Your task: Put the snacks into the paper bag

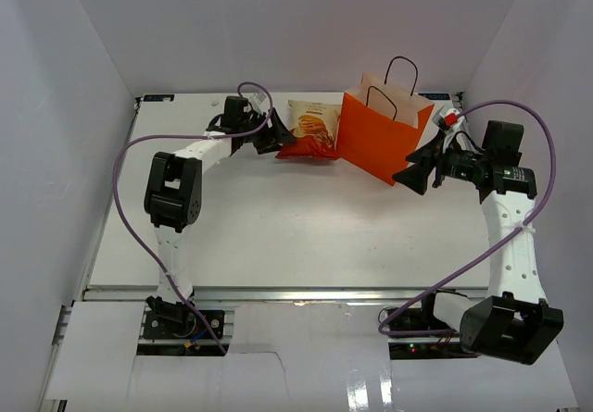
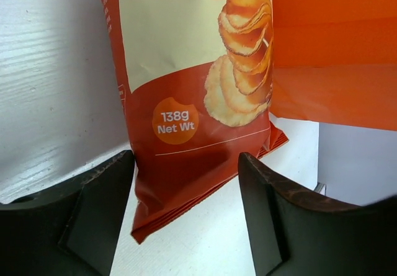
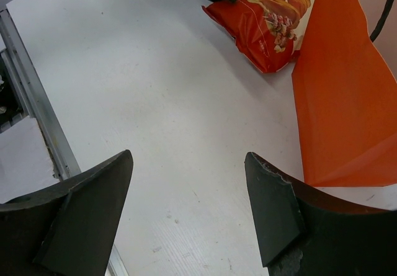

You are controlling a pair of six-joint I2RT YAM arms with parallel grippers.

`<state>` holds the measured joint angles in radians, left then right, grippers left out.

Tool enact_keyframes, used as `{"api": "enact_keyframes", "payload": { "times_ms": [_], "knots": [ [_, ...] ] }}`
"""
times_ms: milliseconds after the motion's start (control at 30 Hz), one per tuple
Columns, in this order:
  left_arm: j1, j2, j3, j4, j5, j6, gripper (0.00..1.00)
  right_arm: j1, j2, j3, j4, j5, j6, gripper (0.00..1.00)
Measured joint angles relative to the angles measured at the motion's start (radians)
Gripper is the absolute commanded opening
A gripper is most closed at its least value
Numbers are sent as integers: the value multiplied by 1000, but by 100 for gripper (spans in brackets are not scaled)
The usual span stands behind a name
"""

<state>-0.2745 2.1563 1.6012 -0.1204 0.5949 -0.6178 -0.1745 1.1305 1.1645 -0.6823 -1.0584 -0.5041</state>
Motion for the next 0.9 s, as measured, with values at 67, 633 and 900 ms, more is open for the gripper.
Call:
{"api": "enact_keyframes", "payload": {
  "times_ms": [67,633,900],
  "knots": [
    [0,0,-4,0,9,-6,68,0,-4,-2,0,0,1,78],
    [-1,-13,-201,42,116,-41,14,0,-25,-2,0,-19,26,78],
    [-1,-189,-442,113,127,-44,10,0,-47,-23,-7,-23,26,78]
  ]
}}
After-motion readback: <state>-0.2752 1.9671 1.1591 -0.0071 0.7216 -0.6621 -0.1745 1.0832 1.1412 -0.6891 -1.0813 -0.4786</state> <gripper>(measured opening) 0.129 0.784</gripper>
